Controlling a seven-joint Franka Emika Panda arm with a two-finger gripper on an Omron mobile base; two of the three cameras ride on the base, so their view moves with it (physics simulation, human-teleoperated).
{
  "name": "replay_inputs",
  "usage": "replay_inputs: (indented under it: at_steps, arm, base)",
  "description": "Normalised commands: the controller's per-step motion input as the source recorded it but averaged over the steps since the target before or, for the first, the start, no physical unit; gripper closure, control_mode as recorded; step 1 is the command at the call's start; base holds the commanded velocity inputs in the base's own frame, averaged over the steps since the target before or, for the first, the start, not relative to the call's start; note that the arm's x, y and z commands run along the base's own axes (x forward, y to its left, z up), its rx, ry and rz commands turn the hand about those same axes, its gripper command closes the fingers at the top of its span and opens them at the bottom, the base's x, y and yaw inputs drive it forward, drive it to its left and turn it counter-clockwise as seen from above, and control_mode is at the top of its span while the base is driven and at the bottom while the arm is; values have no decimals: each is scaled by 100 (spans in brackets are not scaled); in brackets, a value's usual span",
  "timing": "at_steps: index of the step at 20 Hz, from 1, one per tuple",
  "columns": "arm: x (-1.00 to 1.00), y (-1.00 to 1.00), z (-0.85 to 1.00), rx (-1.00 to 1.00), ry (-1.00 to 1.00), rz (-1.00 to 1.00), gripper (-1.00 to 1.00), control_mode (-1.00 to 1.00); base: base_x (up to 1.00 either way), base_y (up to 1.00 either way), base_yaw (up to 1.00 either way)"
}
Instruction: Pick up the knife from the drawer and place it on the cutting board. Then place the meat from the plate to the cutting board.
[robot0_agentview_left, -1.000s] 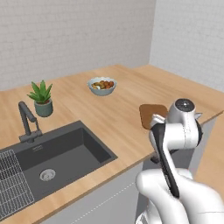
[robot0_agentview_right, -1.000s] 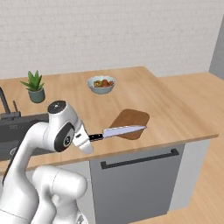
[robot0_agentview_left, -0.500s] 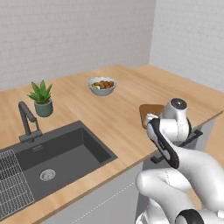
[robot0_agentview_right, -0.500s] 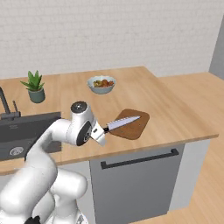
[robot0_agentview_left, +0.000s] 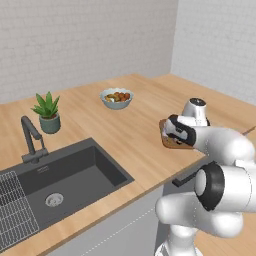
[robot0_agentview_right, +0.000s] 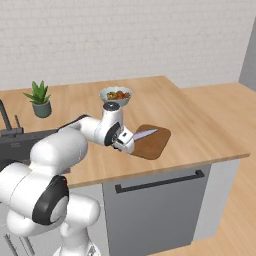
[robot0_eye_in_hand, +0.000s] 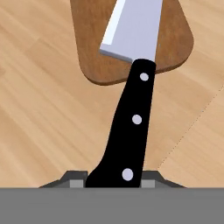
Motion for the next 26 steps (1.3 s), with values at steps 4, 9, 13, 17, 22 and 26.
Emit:
replay_inputs:
  at_steps: [4,9,13,17,22,26]
  arm:
    - [45,-38,-6,0,8,4,100,-100]
    - [43,-32,-22,0,1,3,100,-100]
    - [48,-21,-47,0,0,5,100,-100]
    - [53,-15,-57,0,0,6,100,-100]
    - [68,-2,-55,0,0,8,100,-100]
    - [66,0,-48,0,0,8,-100,-100]
  base:
    - [0,0,0]
    - [0,0,0]
    - [0,0,0]
    - [0,0,0]
    - [0,0,0]
    - [0,0,0]
